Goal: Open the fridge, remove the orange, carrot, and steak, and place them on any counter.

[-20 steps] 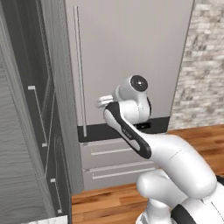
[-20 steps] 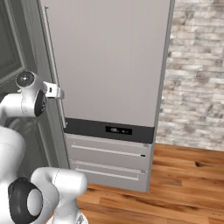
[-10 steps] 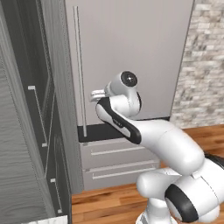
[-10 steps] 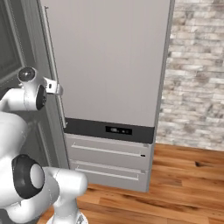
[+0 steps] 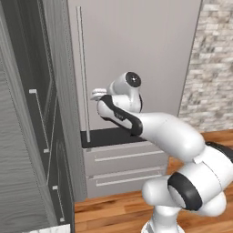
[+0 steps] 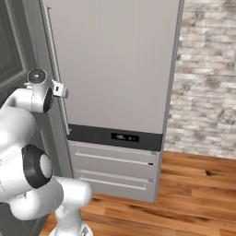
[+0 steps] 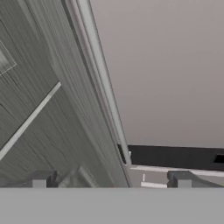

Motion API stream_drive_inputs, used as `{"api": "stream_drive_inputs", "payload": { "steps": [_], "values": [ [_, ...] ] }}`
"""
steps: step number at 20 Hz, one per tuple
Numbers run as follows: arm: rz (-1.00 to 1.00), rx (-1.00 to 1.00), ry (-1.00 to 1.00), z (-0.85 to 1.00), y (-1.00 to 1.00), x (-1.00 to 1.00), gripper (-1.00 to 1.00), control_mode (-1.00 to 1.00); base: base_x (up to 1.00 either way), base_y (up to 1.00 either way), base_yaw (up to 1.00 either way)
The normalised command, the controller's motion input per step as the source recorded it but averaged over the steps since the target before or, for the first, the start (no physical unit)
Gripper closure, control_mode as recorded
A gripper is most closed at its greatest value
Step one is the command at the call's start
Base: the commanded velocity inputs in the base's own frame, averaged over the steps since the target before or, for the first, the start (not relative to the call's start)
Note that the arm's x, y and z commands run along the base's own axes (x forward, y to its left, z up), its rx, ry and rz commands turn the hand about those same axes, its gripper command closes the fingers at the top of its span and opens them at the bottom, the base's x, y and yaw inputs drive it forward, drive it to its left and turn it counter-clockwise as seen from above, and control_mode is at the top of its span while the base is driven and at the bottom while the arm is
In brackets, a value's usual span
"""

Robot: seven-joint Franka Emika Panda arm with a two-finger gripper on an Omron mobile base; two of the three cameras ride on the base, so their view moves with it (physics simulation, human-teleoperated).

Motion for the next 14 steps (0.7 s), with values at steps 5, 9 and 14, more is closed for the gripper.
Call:
{"api": "stream_drive_inputs", "payload": {
  "steps": [5, 9, 14],
  "values": [
    [-0.01, 0.0, 0.03, 0.0, 0.24, 0.32, -1.0, -1.0, 0.0, 0.0, 0.0],
    [-0.04, 0.0, 0.07, 0.0, 0.22, 0.5, -1.0, -1.0, 0.0, 0.0, 0.0],
    [-0.05, 0.0, 0.05, 0.0, 0.12, 0.51, -1.0, -1.0, 0.0, 0.0, 0.0]
  ]
}}
